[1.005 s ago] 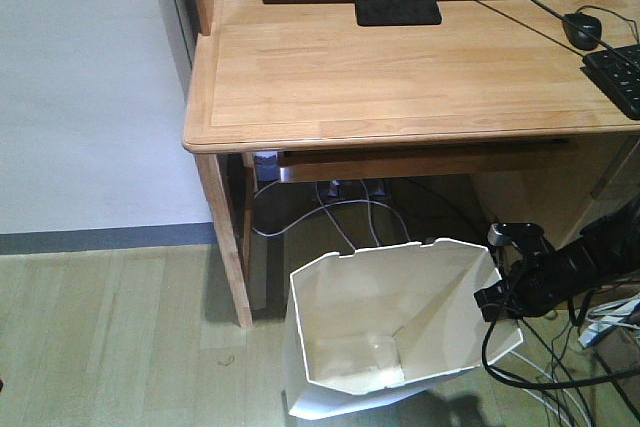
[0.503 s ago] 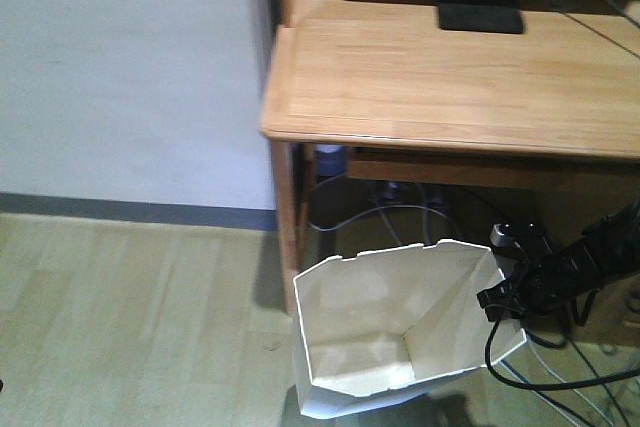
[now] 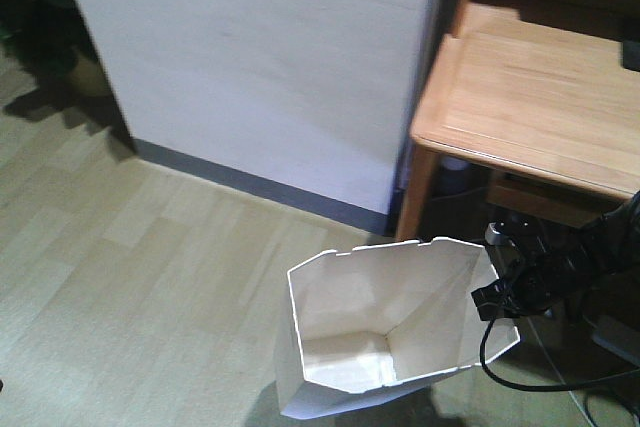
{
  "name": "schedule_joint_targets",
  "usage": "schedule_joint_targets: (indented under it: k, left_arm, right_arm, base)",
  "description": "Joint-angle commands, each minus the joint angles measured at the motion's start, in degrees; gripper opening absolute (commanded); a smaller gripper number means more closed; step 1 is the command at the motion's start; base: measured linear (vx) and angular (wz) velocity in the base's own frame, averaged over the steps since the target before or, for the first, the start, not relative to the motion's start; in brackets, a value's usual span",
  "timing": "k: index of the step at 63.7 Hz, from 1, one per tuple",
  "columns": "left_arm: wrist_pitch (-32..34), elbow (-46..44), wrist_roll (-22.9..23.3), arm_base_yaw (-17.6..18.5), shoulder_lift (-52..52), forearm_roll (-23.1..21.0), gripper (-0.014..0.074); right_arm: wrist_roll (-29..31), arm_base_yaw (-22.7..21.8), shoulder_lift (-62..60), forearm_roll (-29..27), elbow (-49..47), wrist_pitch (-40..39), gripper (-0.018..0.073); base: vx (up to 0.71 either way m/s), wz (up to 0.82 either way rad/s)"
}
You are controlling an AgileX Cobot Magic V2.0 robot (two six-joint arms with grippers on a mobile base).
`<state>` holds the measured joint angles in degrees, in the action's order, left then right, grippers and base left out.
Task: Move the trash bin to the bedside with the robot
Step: 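Turn the base toward the bed while holding the bin rim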
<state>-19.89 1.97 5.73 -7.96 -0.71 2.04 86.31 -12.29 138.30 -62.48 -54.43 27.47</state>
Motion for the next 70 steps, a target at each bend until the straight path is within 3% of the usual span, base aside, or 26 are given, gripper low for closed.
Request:
schedule_joint_targets:
  k: [1, 70]
  left_arm:
    - [3.8, 0.2, 0.2, 0.2, -0.8, -0.1, -0.0006]
    - [3.8, 0.2, 0.2, 0.2, -0.8, -0.1, -0.0006]
  right_arm:
    - [0.3, -0.2, -4.4, -1.8, -0.5, 9.7, -0.0005]
    - [0.3, -0.2, -4.4, -1.8, -0.5, 9.7, -0.0005]
  base:
    - [0.03, 0.52]
    - [0.10, 0.46]
